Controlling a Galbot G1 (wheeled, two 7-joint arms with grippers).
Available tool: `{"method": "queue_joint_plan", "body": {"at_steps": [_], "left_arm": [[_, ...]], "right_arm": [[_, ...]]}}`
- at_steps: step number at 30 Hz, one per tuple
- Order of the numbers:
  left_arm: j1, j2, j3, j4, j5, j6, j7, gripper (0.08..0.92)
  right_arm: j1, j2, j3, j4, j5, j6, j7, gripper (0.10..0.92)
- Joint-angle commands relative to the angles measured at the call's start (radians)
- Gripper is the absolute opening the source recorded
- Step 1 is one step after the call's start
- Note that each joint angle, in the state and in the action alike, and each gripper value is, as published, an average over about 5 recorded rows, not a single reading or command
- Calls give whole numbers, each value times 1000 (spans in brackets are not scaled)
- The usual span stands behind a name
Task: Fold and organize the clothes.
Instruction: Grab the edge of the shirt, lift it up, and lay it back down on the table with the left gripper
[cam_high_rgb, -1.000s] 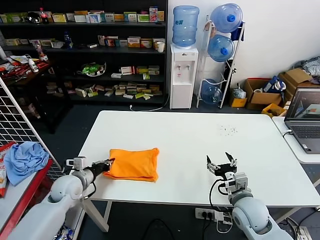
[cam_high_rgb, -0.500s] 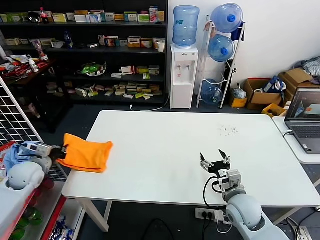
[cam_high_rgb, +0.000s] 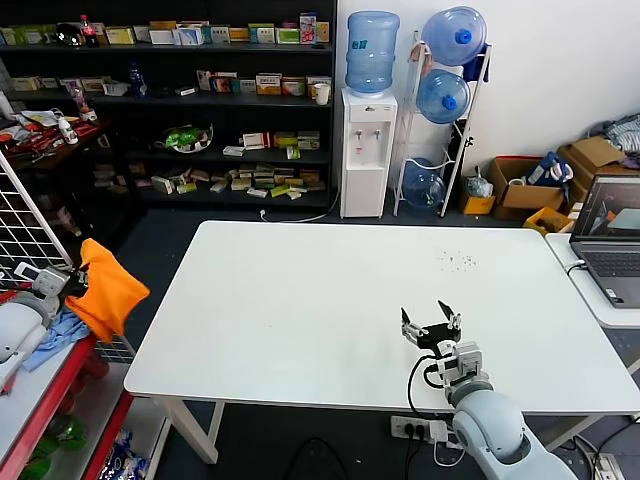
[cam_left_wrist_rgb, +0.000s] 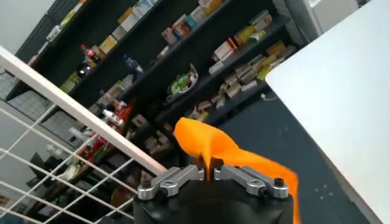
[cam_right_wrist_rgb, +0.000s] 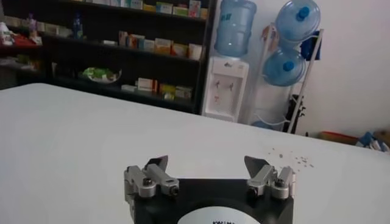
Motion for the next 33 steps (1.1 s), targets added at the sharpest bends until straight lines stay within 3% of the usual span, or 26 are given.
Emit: {"method": "queue_joint_plan", "body": {"at_steps": [1, 13, 16, 23, 33], "left_arm": [[57, -95, 14, -149, 20, 5, -59, 131], [60, -273, 68, -369, -289, 133, -283, 131], [63, -344, 92, -385, -336, 142, -327, 131], [59, -582, 157, -296, -261, 124, -350, 131], [45, -993, 239, -130, -49, 43, -355, 131]], "right_arm": [[-13, 8, 3, -5, -22, 3, -1, 823], [-50, 18, 24, -3, -49, 7, 0, 823], [-50, 20, 23, -8, -52, 7, 0, 823], [-55, 1, 37, -19, -52, 25, -8, 823], [-127, -37, 117, 23, -48, 64, -30, 823]]}}
